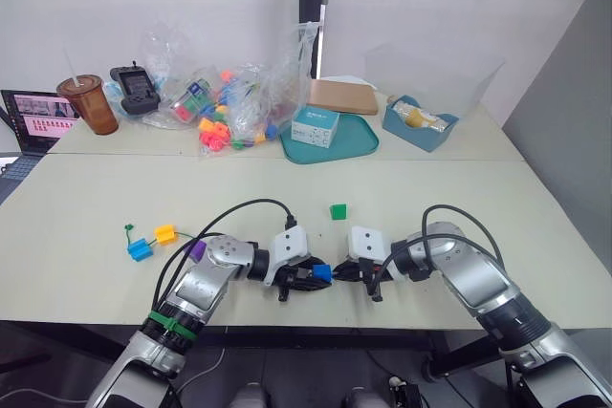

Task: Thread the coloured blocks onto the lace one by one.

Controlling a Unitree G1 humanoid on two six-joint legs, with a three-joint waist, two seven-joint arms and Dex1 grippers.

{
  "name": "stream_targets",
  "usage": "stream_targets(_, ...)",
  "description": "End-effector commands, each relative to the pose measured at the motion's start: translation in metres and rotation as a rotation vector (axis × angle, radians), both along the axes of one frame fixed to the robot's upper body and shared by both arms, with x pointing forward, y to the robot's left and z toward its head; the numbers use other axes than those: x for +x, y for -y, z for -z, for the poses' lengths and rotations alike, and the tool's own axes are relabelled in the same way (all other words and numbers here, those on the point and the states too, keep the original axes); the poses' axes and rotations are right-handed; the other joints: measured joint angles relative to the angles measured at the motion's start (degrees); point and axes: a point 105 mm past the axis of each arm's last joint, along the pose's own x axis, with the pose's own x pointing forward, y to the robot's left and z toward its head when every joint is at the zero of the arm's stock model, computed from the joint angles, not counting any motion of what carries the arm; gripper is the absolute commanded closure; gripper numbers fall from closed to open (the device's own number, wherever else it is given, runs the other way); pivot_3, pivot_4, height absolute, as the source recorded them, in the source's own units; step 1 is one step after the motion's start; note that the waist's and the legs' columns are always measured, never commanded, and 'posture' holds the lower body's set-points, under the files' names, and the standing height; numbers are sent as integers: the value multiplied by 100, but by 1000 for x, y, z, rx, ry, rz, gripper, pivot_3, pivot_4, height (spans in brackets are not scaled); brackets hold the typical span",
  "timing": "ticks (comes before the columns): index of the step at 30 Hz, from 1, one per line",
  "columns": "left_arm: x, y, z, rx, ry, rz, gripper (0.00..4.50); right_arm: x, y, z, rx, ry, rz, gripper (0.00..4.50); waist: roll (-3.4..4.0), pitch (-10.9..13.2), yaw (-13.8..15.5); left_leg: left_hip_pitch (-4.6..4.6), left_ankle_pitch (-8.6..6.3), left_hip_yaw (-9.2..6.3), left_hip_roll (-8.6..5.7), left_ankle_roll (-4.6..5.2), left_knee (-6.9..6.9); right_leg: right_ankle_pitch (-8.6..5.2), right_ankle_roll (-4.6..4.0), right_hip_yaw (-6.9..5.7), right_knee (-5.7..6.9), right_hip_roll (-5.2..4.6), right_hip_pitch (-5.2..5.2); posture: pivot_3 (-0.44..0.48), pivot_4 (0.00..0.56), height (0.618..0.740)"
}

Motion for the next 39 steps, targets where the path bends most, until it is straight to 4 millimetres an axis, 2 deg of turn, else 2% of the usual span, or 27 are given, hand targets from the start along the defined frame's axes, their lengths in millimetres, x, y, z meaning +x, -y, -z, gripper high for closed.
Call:
stream_targets(1, 0, -13, -2, 15, 14, -29, 3180, -4, -1, 6, -25, -10, -15, 4500, 0, 0, -6, 0, 0, 0, 0, 0, 0, 0, 0, 0, 0, 0, 0, 0, 150, 740)
stream_targets(2, -1, -16, -2, 15, 16, -38, 3180, -6, -1, 7, -24, -13, -20, 4500, 0, 0, -15, 0, 0, 0, 0, 0, 0, 0, 0, 0, 0, 0, 0, 0, 150, 740)
stream_targets(5, -2, -42, -5, 40, 23, -91, 3180, -6, 0, 7, -25, -13, -16, 4500, 0, 0, -39, 1, 0, -2, 2, 0, -2, 0, 0, 0, 1, 2, -1, 0, 150, 740)
stream_targets(10, -5, -124, 0, 186, -7, -249, 3180, -8, 1, 8, -28, -16, -17, 4500, 0, 0, -109, 10, 0, -1, 7, 0, -10, -1, -1, 1, 3, 5, -1, 0, 150, 740)
stream_targets(14, 1, -187, -9, 322, 36, -382, 3180, -7, -2, 8, -25, -15, -20, 4500, 1, 0, -151, 25, 0, 1, 8, 0, -19, -2, -3, 1, 7, 6, 3, 0, 150, 740)
stream_targets(15, 2, -197, -12, 348, 49, -402, 3180, -6, -3, 7, -21, -15, -19, 4500, 1, 0, -163, 27, 0, 2, 8, 0, -21, -2, -4, 2, 9, 6, 3, 0, 150, 740)
stream_targets(23, 1, -231, -13, 453, 119, -495, 3180, 1, -15, 0, 8, 4, -27, 4500, 2, 0, -165, 30, -1, 8, 9, 0, -27, -3, -4, 3, 16, 6, -1, 0, 150, 740)
stream_targets(24, 0, -232, -16, 440, 130, -512, 3180, 0, -17, -1, 16, 2, -27, 4500, 2, 0, -184, 32, -1, 9, 10, 0, -29, -3, -4, 5, 18, 6, -2, 0, 150, 740)
stream_targets(26, 1, -231, -25, 384, 156, -548, 2120, -1, -17, 0, 22, -7, -27, 4500, 2, 0, -195, 33, 0, 12, 12, 0, -38, -3, -5, 9, 23, 7, -9, 0, 150, 740)
stream_targets(32, -10, -220, -39, 257, 186, -618, 151, -7, -20, 3, 37, -47, -31, 4500, 1, 1, -179, 28, -1, 13, 12, 0, -42, -3, -5, 9, 22, 5, -13, 0, 150, 740)
stream_targets(35, -25, -203, -46, 171, 146, -602, 53, -9, -24, 6, 35, -57, -39, 4500, -3, 3, -169, 24, -1, 11, 13, 0, -42, -3, -5, 8, 22, 5, -16, 0, 150, 740)
stream_targets(39, -47, -155, -48, -20, 55, -532, 53, -10, -28, 6, 36, -63, -52, 4500, -3, 3, -157, 23, -1, 12, 12, -1, -42, -3, -5, 8, 21, 1, -15, 0, 150, 740)
